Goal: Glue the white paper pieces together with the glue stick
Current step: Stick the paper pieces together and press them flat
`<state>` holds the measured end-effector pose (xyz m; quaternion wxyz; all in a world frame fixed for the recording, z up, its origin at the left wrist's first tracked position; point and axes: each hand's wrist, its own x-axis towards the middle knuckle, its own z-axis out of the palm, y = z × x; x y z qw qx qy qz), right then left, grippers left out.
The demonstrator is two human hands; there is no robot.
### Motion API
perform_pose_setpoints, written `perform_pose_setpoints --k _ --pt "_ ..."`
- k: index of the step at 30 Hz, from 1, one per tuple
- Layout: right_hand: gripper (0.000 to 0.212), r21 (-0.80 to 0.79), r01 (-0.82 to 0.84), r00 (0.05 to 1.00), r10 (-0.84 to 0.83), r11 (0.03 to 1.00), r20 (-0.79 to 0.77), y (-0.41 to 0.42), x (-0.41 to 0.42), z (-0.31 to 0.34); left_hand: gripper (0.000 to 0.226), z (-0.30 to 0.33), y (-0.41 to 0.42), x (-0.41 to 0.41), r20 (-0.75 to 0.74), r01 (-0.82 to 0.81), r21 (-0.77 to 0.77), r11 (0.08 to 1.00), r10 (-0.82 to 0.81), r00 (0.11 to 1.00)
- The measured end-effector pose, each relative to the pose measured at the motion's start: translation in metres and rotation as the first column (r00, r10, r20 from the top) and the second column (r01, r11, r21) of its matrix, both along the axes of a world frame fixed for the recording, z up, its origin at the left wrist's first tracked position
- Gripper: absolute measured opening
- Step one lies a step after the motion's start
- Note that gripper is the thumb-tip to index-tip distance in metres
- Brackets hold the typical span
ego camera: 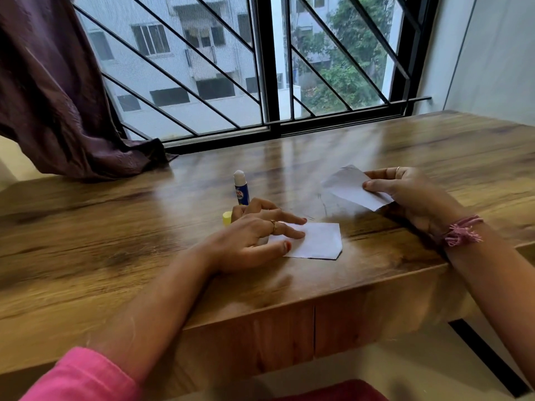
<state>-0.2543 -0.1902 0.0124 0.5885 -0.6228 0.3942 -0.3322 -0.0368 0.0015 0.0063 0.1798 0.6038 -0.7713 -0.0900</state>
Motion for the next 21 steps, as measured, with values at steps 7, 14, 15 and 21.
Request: perform_pose_setpoints --k 7,14,15,21 --pt "0.013 -0.004 -0.001 1.000 0.001 1.000 0.008 -0.001 0.000 -0.001 0.043 0.004 -0.001 -0.005 0.052 -0.012 -0.005 1.000 0.012 0.999" --pt "0.015 0.025 -0.017 0.999 0.016 1.000 0.030 -0.002 -0.001 -0.001 0.053 0.005 0.000 -0.011 0.253 -0.035 0.000 0.999 0.034 0.967" --pt "0.015 0.029 -0.021 0.999 0.020 0.999 0.038 -0.002 -0.001 -0.002 0.051 0.005 0.000 -0.014 0.265 -0.035 -0.001 0.999 0.034 0.964" --pt "0.016 0.047 -0.045 0.996 0.041 0.998 0.084 -0.001 -0.002 -0.001 0.053 0.006 0.000 -0.017 0.126 0.018 0.015 1.000 -0.020 0.992"
